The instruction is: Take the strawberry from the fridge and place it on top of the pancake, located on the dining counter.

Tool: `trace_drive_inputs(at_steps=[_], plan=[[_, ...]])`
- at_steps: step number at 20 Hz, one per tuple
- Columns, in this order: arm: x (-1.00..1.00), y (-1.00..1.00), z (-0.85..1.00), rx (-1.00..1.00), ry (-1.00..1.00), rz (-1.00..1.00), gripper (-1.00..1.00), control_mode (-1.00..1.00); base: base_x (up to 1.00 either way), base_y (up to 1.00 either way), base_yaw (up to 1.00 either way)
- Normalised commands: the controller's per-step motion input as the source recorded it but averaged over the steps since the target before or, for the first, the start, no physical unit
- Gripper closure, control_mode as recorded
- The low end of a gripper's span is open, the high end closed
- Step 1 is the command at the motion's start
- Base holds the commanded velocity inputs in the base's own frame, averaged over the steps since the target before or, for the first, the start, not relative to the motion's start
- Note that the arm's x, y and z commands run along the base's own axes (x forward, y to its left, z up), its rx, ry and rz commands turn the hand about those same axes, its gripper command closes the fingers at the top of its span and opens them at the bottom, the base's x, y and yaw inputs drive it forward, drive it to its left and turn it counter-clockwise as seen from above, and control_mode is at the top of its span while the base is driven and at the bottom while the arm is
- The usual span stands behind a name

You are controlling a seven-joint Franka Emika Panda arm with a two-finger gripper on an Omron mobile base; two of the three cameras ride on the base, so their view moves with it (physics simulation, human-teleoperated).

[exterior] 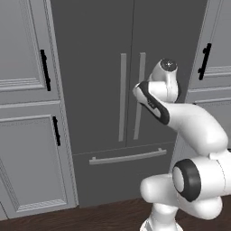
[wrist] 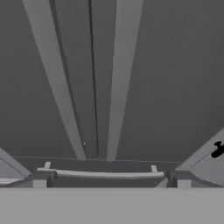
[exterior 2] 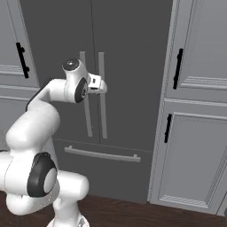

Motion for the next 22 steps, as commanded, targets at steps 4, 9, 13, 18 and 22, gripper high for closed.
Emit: trace_drive_inputs(at_steps=[4,9,13,18,22], plan=[[0.74,-0.3,0.0,0.0,-0.04,0.06,-1.0,-1.0,0.0,0.0,0.0],[0.47,-0.11,0.0,0.0,-0.02,0.01,-1.0,-1.0,0.0,0.0,0.0],[0.42,0.0,-0.01,0.0,-0.08,0.0,-1.0,-1.0,0.0,0.0,0.0],[0.63,0.0,-0.06,0.0,-0.09,0.0,-1.0,-1.0,0.0,0.0,0.0],[0.5,0.0,-0.13,-0.01,-0.13,0.0,-1.0,-1.0,0.0,0.0,0.0]])
